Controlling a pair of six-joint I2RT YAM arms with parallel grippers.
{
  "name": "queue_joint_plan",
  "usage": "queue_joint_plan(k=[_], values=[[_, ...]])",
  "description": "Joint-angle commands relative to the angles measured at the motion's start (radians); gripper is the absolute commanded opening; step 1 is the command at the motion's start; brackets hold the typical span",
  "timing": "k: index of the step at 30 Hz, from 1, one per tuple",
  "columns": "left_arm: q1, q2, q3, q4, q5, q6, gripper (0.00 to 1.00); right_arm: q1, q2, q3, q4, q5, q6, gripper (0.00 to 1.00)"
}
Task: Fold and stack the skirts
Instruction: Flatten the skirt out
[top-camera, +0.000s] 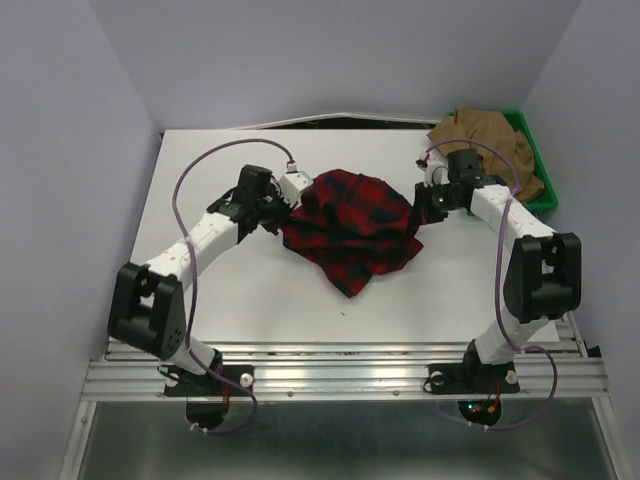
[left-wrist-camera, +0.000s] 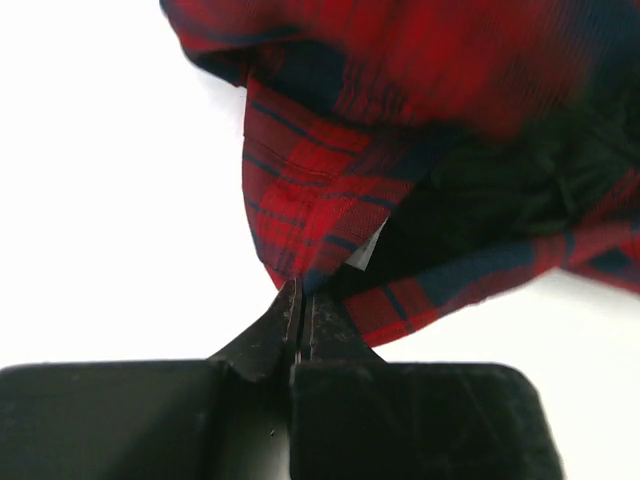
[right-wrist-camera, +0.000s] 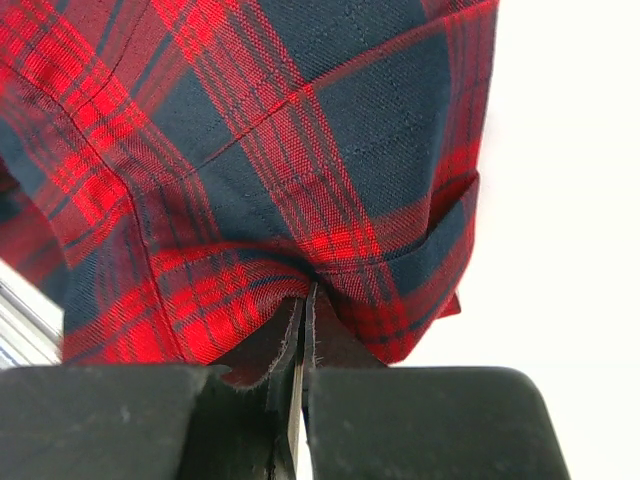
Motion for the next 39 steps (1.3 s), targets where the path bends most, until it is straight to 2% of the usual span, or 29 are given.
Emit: queue_joint_plan(k=[1,5,6,7,8,10,11,13,19,22,25,26,29,30,32,33,36,39], values=[[0.004,-0.235,-0.134,-0.041,-0.019,0.038,0.0,-0.009,0.001,0.054,0.016,0.008,0.024,0.01],[-0.021,-0.356,-0.274,-0.107,-0.013,0.082,0.0,-0.009,0.013,0.055,-0.01,-0.015,0.01,0.01],[-0.025,-0.361,-0.29,-0.119,-0.017,0.09,0.01,-0.009,0.013,0.054,-0.015,-0.024,0.006,0.01],[-0.028,-0.366,-0.302,-0.133,-0.014,0.096,0.08,-0.009,0.015,0.054,-0.02,-0.033,0.0,0.01],[-0.027,-0.369,-0.309,-0.145,-0.014,0.101,0.29,-0.009,0.015,0.054,-0.024,-0.047,-0.014,0.01],[-0.027,-0.401,-0.324,-0.144,-0.008,0.086,0.59,-0.009,0.021,0.055,-0.05,-0.084,-0.037,0.01],[-0.027,-0.418,-0.324,-0.117,-0.003,0.079,0.8,-0.009,0.024,0.055,-0.064,-0.093,-0.06,0.01],[-0.027,-0.462,-0.304,-0.083,0.0,0.04,0.9,-0.009,0.027,0.054,-0.081,-0.112,-0.086,0.01],[-0.036,-0.423,-0.185,0.029,-0.013,-0.109,0.9,-0.009,0.035,0.044,-0.093,-0.101,-0.089,0.01],[-0.103,-0.395,-0.18,0.074,-0.022,-0.071,0.9,-0.009,0.038,0.055,-0.083,-0.098,-0.082,0.01],[-0.159,-0.346,-0.145,0.066,-0.034,0.1,0.9,-0.009,0.056,0.092,-0.073,-0.084,-0.077,0.01],[-0.172,-0.326,-0.134,0.051,-0.025,0.222,0.89,-0.009,0.076,0.107,-0.076,-0.076,-0.083,0.01],[-0.185,-0.298,-0.099,0.029,-0.011,0.415,0.87,-0.009,0.117,0.188,-0.082,-0.05,-0.088,0.01],[-0.185,-0.283,-0.086,0.016,0.009,0.543,0.86,-0.009,0.153,0.213,-0.089,-0.04,-0.088,0.01],[-0.185,-0.269,-0.085,0.006,0.02,0.675,0.84,-0.009,0.193,0.294,-0.093,-0.032,-0.091,0.01],[-0.186,-0.252,-0.08,0.002,0.026,0.787,0.84,0.001,0.234,0.323,-0.102,-0.024,-0.092,0.02],[-0.186,-0.213,-0.065,0.006,0.03,0.927,0.83,0.01,0.315,0.441,-0.116,-0.032,-0.094,0.06],[-0.188,-0.17,-0.028,0.022,0.035,0.955,0.84,0.022,0.386,0.567,-0.116,-0.026,-0.079,0.09]])
